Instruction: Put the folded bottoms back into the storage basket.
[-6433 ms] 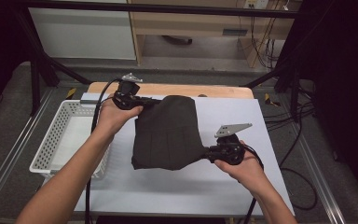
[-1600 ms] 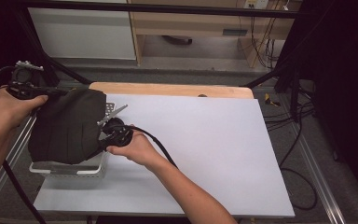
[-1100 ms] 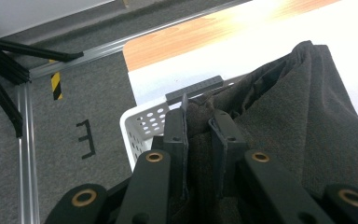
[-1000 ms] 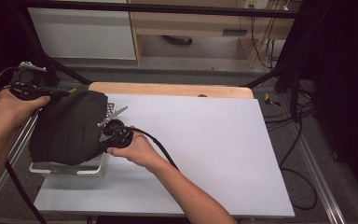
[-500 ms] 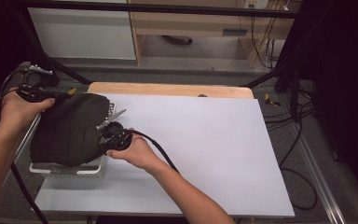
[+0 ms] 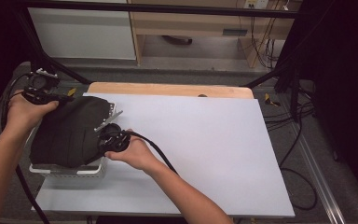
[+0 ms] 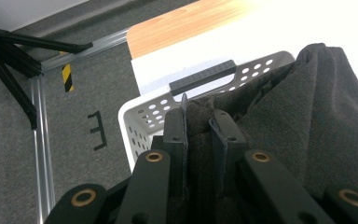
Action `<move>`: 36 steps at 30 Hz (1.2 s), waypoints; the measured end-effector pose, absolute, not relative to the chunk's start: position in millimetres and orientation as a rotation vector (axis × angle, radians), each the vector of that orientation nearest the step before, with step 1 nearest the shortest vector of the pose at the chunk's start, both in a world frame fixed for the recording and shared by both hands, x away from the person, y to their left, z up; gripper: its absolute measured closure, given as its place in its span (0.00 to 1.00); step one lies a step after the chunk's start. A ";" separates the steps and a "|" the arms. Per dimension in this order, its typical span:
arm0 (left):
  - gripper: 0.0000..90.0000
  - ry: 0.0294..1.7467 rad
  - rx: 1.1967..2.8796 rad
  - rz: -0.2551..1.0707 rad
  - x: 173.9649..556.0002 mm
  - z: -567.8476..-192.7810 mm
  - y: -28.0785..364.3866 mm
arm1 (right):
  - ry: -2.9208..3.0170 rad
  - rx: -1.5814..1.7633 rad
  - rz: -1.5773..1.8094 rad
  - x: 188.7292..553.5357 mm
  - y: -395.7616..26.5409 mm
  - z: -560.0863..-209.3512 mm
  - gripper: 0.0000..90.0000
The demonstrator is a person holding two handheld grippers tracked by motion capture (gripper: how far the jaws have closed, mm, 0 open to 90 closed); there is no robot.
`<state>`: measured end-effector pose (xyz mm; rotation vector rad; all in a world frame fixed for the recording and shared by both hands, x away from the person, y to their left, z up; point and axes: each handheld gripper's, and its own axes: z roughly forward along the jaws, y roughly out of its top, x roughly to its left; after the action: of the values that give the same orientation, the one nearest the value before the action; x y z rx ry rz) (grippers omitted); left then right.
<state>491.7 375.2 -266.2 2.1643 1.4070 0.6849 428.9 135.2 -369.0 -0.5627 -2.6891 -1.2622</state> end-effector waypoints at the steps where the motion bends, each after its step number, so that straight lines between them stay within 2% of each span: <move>1: 0.87 1.410 2.164 0.682 491.9 -266.7 375.4 | -2.690 -0.564 -1.262 428.7 135.5 -369.2 0.88; 22: 0.87 1.437 2.156 0.668 500.1 -282.4 379.8 | -2.729 -0.559 -1.236 428.8 141.0 -371.4 0.86; 23: 0.87 1.435 2.154 0.663 500.5 -283.4 380.1 | -2.743 -0.562 -1.232 427.6 141.2 -370.7 0.84; 25: 0.84 1.424 2.156 0.648 502.8 -287.4 380.9 | -2.777 -0.570 -1.239 423.0 140.7 -367.6 0.69; 26: 0.78 1.420 2.135 0.665 503.6 -289.1 381.4 | -2.815 -0.569 -1.228 419.6 139.9 -364.6 0.58; 28: 0.67 1.416 2.089 0.701 503.0 -288.3 382.1 | -2.915 -0.553 -1.196 411.4 135.8 -356.5 0.45; 31: 0.58 1.407 2.078 0.719 500.1 -285.8 379.4 | -2.908 -0.538 -1.299 400.0 120.9 -341.2 0.38; 33: 0.57 1.389 2.070 0.724 495.1 -283.2 376.9 | -2.919 -0.530 -1.348 395.1 111.2 -332.0 0.33; 36: 0.53 1.373 2.056 0.730 486.6 -280.8 372.3 | -2.907 -0.546 -1.390 392.7 98.6 -322.4 0.32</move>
<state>486.6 372.3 -280.8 2.0557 1.3729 0.7305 392.7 98.6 -322.4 -0.5461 -2.9072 -1.3902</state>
